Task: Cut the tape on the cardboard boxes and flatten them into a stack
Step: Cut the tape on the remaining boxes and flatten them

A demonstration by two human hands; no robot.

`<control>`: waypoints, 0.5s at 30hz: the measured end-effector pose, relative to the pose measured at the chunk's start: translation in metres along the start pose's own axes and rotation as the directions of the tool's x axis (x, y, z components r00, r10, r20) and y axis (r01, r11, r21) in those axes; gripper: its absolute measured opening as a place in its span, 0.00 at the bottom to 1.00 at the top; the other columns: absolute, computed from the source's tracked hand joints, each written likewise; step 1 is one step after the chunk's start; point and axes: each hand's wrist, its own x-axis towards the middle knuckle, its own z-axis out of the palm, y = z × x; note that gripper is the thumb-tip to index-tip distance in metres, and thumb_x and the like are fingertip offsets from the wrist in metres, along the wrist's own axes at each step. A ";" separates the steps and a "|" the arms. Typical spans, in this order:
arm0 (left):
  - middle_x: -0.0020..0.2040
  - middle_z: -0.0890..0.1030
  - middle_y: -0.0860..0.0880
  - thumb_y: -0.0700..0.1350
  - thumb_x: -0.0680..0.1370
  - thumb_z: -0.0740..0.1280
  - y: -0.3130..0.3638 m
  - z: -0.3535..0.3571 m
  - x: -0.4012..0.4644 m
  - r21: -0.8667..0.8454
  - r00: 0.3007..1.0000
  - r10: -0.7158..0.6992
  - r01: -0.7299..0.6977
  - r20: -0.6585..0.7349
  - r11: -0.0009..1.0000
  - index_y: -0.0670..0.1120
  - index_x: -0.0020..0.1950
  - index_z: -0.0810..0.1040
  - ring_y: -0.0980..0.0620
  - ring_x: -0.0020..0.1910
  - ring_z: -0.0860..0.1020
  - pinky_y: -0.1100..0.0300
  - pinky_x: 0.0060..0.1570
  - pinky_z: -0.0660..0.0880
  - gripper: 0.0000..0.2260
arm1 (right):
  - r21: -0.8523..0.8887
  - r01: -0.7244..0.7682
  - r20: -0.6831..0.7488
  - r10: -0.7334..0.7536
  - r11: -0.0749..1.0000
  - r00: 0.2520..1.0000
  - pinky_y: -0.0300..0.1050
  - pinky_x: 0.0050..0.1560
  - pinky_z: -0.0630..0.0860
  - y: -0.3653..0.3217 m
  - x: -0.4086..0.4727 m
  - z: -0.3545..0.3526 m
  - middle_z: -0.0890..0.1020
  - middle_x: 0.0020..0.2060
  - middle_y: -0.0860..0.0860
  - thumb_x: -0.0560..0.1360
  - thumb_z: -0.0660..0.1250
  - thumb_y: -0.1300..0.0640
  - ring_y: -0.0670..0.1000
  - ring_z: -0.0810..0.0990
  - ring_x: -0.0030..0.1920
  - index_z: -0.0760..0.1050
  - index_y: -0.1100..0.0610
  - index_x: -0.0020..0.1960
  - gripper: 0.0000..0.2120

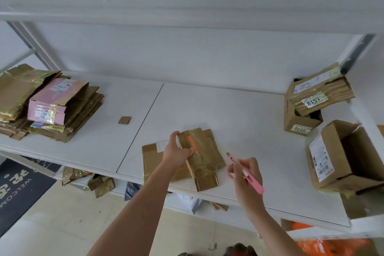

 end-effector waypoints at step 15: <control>0.63 0.68 0.46 0.62 0.73 0.70 -0.002 0.035 -0.016 0.406 0.979 0.190 -0.206 0.081 0.890 0.56 0.78 0.48 0.43 0.62 0.72 0.50 0.62 0.70 0.43 | 0.128 -0.136 -0.131 0.153 0.982 0.980 0.68 0.39 0.80 -0.002 0.057 -0.013 0.83 0.42 0.56 0.81 0.63 0.51 0.61 0.83 0.44 0.69 0.54 0.47 0.08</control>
